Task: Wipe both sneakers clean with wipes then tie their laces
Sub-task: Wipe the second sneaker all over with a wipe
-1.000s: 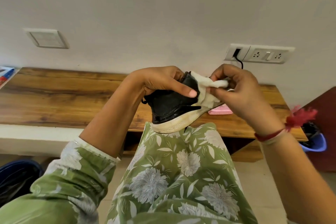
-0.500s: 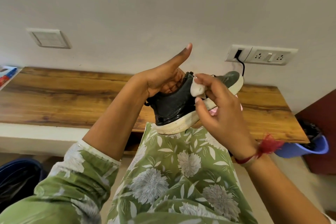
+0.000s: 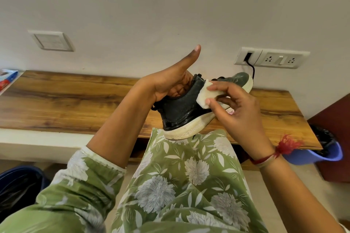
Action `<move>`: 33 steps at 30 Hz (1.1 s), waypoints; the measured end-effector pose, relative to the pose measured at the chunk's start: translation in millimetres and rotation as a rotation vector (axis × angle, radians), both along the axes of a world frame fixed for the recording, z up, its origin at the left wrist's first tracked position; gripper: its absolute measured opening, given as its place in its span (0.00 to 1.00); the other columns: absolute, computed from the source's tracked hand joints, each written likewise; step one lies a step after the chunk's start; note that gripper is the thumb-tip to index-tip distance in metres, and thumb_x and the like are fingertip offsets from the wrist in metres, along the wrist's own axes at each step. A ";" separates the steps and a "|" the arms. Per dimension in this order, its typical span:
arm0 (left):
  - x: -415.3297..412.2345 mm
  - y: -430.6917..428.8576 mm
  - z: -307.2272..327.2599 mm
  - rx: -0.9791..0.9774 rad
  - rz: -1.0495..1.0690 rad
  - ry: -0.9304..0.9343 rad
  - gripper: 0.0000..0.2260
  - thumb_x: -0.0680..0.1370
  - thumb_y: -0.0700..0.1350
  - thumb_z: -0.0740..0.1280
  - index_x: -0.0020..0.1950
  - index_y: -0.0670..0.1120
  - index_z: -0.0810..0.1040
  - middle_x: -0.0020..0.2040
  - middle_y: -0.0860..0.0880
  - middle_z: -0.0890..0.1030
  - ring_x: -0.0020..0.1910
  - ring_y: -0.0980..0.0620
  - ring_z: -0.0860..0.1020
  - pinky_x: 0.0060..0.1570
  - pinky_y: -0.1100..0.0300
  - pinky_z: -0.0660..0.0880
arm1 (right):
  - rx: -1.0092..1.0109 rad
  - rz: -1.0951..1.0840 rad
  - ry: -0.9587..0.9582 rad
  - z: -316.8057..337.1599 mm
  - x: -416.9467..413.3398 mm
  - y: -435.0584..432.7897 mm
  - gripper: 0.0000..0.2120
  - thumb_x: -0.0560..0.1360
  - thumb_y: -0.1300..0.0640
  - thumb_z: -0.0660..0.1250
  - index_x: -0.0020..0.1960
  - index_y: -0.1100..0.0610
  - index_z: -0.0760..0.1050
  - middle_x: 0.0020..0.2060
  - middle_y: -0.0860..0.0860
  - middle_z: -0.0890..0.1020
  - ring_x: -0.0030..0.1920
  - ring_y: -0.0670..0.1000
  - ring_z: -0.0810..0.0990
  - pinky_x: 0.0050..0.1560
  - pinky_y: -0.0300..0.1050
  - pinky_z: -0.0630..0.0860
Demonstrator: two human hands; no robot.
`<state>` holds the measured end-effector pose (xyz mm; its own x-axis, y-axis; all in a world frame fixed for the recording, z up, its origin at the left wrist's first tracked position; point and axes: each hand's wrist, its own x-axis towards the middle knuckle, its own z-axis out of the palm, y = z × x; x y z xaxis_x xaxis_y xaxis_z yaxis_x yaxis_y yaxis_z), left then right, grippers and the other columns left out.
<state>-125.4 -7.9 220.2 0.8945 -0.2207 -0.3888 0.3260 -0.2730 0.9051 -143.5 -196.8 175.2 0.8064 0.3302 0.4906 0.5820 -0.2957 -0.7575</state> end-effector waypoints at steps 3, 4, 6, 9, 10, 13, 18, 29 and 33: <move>0.7 0.5 -1.7 -0.010 0.009 0.015 0.43 0.75 0.73 0.44 0.52 0.35 0.77 0.26 0.48 0.73 0.22 0.55 0.68 0.22 0.69 0.64 | 0.054 0.066 0.153 6.0 3.5 -3.8 0.23 0.72 0.67 0.71 0.60 0.48 0.71 0.51 0.45 0.79 0.56 0.44 0.78 0.52 0.38 0.77; 2.5 1.3 -3.6 0.006 0.007 0.004 0.44 0.73 0.75 0.45 0.54 0.37 0.77 0.28 0.47 0.72 0.23 0.54 0.68 0.22 0.68 0.63 | 0.032 0.060 0.142 6.9 4.7 -4.7 0.23 0.71 0.66 0.72 0.60 0.47 0.72 0.49 0.45 0.79 0.54 0.44 0.78 0.51 0.39 0.78; 4.5 1.1 -6.0 0.044 0.001 -0.020 0.44 0.65 0.80 0.48 0.52 0.43 0.75 0.31 0.45 0.67 0.25 0.52 0.62 0.24 0.65 0.58 | -0.013 0.007 0.069 7.3 6.0 -5.3 0.18 0.69 0.65 0.74 0.53 0.47 0.78 0.46 0.44 0.79 0.51 0.45 0.78 0.48 0.46 0.79; 2.9 -2.0 -4.0 0.045 0.010 -0.038 0.43 0.59 0.81 0.52 0.49 0.44 0.73 0.33 0.45 0.64 0.26 0.51 0.59 0.25 0.63 0.55 | 0.037 -0.181 -0.060 8.8 3.0 -1.9 0.14 0.68 0.65 0.74 0.45 0.47 0.79 0.45 0.49 0.76 0.48 0.46 0.77 0.47 0.44 0.78; 3.3 -2.2 -4.0 0.058 -0.001 -0.041 0.42 0.61 0.81 0.51 0.46 0.43 0.74 0.33 0.45 0.64 0.27 0.51 0.58 0.26 0.63 0.55 | 0.017 -0.237 -0.129 9.3 1.6 0.5 0.11 0.69 0.64 0.74 0.45 0.50 0.80 0.46 0.50 0.75 0.47 0.47 0.77 0.47 0.39 0.76; 2.2 -6.0 -1.3 0.059 0.032 -0.054 0.34 0.70 0.77 0.48 0.31 0.46 0.65 0.28 0.47 0.61 0.27 0.51 0.55 0.26 0.61 0.53 | -0.123 -0.260 -0.254 2.7 -7.8 10.2 0.06 0.71 0.63 0.72 0.48 0.58 0.81 0.45 0.51 0.79 0.45 0.48 0.78 0.45 0.34 0.74; 1.2 -5.4 -1.4 0.094 0.058 -0.072 0.30 0.74 0.73 0.48 0.36 0.48 0.69 0.26 0.49 0.58 0.26 0.53 0.54 0.25 0.62 0.54 | -0.194 -0.174 -0.335 -12.2 -24.6 18.2 0.09 0.73 0.65 0.70 0.53 0.63 0.81 0.49 0.56 0.80 0.50 0.51 0.79 0.50 0.40 0.77; 1.2 -6.1 -1.0 0.109 0.044 -0.060 0.31 0.71 0.76 0.47 0.30 0.48 0.61 0.27 0.49 0.59 0.25 0.54 0.56 0.26 0.61 0.54 | -0.270 -0.087 -0.410 -5.4 -22.8 20.7 0.09 0.74 0.65 0.70 0.54 0.61 0.80 0.48 0.53 0.84 0.48 0.50 0.81 0.51 0.43 0.77; 1.3 -6.2 -2.5 0.115 0.019 -0.070 0.30 0.71 0.75 0.47 0.30 0.49 0.60 0.27 0.49 0.59 0.25 0.54 0.56 0.25 0.62 0.55 | -0.300 -0.162 -0.493 -2.0 -5.0 10.1 0.08 0.73 0.67 0.69 0.51 0.62 0.82 0.49 0.55 0.84 0.49 0.54 0.82 0.49 0.51 0.78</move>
